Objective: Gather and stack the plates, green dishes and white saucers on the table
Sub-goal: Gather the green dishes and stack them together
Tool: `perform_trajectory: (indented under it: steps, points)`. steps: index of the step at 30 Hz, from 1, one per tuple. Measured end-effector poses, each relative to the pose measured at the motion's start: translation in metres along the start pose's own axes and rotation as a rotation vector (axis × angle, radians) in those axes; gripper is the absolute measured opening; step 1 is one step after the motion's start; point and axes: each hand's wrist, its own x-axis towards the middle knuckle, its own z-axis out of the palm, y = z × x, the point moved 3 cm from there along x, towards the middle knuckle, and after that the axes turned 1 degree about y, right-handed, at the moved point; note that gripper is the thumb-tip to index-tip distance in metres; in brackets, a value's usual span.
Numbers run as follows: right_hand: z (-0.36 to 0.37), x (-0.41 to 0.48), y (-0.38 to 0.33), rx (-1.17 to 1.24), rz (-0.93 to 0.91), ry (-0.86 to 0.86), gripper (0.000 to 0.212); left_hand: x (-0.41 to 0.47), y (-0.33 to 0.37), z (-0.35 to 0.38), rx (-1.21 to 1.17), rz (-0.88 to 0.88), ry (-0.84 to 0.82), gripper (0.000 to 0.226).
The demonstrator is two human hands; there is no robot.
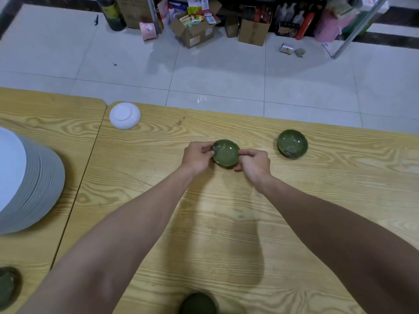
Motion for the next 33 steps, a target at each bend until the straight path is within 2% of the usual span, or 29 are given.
perform_trajectory:
  steps: [2,5,12,14,19,24,33]
  points:
    - [0.003,-0.002,0.002,0.022,-0.006,0.009,0.023,-0.004,-0.003,0.002,-0.003,-0.006,0.001,0.039]
    - [0.006,-0.002,0.003,0.059,-0.001,0.043,0.028,-0.009,-0.004,0.002,0.035,0.016,0.019,0.042]
    - [0.01,-0.001,0.006,0.195,0.115,0.103,0.03,-0.016,0.002,0.0,0.208,0.118,0.031,0.034]
    - [0.005,-0.004,0.006,0.213,0.144,0.124,0.03,-0.02,0.004,-0.002,0.307,0.159,0.013,0.035]
    - [-0.019,-0.02,0.002,0.288,0.187,0.246,0.03,-0.038,0.019,-0.002,0.79,0.47,-0.079,0.045]
    - [-0.048,-0.053,-0.002,0.379,0.169,0.333,0.031,-0.056,0.037,0.007,1.058,0.567,-0.102,0.054]
    - [-0.12,-0.128,0.001,0.551,0.08,0.412,0.033,-0.118,0.083,0.038,1.087,0.715,-0.093,0.055]
